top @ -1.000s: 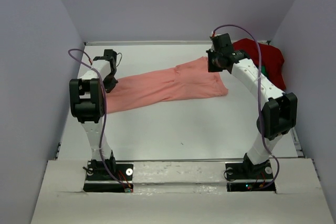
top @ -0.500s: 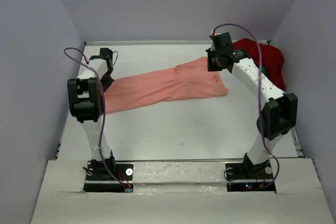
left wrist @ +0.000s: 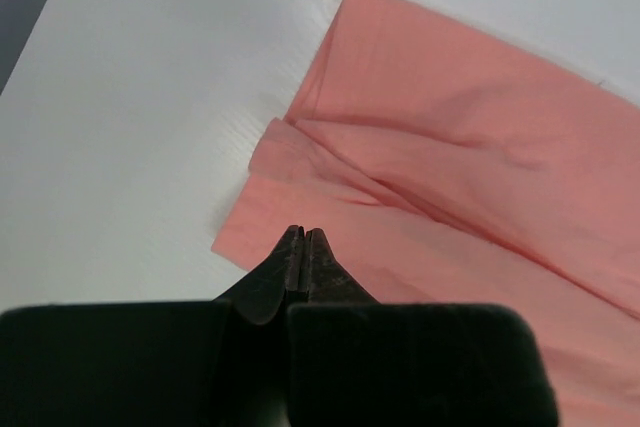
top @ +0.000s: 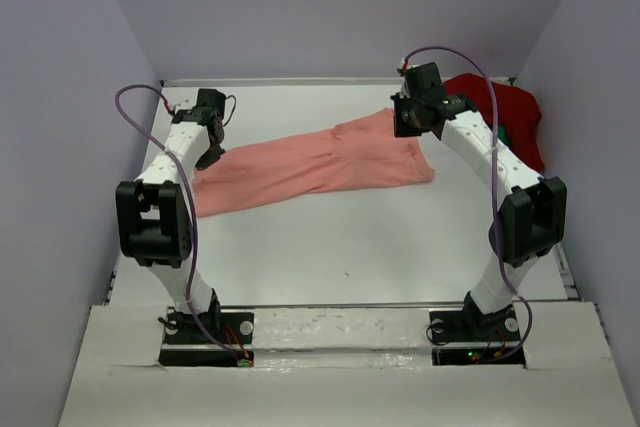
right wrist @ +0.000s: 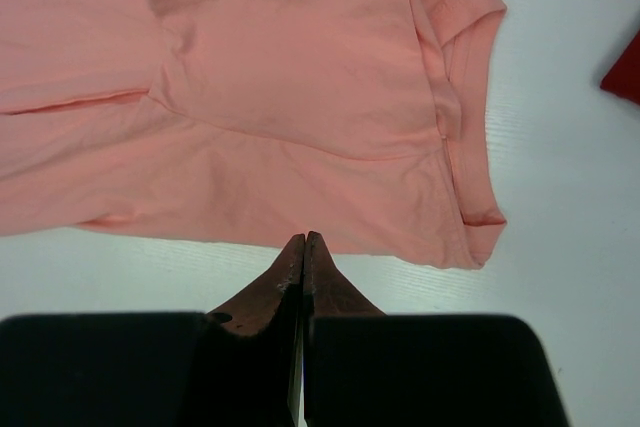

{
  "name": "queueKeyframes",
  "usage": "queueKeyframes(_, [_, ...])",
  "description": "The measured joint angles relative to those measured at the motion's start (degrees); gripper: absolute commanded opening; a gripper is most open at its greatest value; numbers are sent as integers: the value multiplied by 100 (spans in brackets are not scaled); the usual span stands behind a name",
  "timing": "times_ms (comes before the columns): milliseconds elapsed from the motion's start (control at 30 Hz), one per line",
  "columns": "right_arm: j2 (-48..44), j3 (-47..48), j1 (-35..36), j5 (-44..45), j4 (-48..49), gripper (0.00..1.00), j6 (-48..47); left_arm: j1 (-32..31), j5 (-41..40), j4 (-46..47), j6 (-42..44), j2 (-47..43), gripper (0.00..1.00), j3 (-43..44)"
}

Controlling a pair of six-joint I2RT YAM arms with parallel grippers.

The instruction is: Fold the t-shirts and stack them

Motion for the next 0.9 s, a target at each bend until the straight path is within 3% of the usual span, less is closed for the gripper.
queueKeyframes(367, [0, -26, 0, -4, 17, 0, 0, 0, 131, 55, -98, 94, 0, -566])
queueKeyframes(900, [2, -35, 0, 9, 2, 0, -15, 39, 328, 195, -50, 1241, 0, 0])
